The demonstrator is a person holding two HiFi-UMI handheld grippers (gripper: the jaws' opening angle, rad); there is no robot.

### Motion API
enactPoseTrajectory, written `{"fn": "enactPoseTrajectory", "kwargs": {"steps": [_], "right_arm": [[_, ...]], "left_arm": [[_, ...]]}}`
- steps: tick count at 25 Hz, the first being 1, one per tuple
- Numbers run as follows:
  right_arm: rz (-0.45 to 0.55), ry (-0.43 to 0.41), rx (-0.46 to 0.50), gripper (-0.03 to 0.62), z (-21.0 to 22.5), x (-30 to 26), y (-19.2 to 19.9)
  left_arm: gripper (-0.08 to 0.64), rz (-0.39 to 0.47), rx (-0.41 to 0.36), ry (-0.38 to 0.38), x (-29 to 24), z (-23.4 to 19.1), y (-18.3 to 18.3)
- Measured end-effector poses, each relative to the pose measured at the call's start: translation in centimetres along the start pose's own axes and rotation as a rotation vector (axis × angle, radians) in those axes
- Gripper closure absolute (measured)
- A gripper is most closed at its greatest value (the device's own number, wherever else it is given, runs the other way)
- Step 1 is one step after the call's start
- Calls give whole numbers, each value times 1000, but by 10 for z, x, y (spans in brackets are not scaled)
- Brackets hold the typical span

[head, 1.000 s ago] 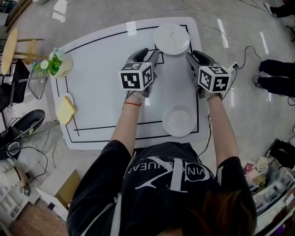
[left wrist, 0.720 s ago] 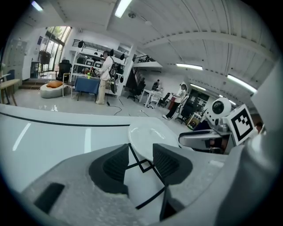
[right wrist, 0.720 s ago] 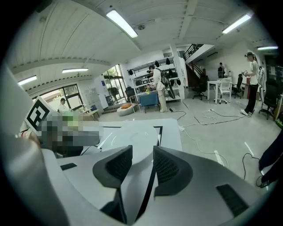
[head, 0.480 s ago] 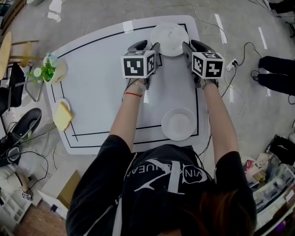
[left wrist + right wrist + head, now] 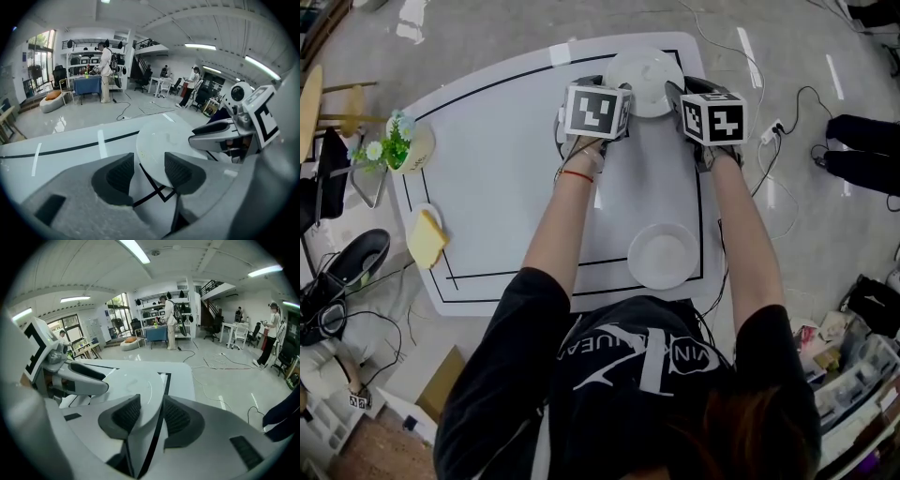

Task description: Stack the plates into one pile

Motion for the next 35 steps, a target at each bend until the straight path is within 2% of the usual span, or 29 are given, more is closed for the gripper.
{"fn": "enactPoseTrajectory", "kwargs": {"steps": [3, 6, 8, 15, 21, 26, 35], "right_arm": [[-4, -25, -25, 445, -1, 0, 0], [-7, -40, -53, 461, -1, 4, 4], [2, -45, -71, 469, -4, 9, 7], [77, -70, -160, 492, -15, 39, 27], [141, -152, -222, 489, -29, 81, 47], [171, -205, -185, 489, -48, 120, 60], [207, -287, -137, 489, -77, 183, 83]], "left_arm": [[377, -5, 6, -10, 0, 2, 0], [388, 11, 55, -10, 2, 2, 2], [423, 14, 78, -15, 6, 0, 5], [420, 29, 40, -55, 27, 17, 23], [417, 84, 37, -79, 63, 45, 31], [413, 132, 44, -119, 98, 65, 43], [407, 157, 77, -148, 153, 100, 83]]}}
Point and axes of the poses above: the fingertips, and each gripper's own axes: x backward along the fingers, z to its right, y out of its underside, the point moved 1 cm from there along x, backward along the fingers, and after that the axes turned 1 degree about z, right-handed, at the moved point
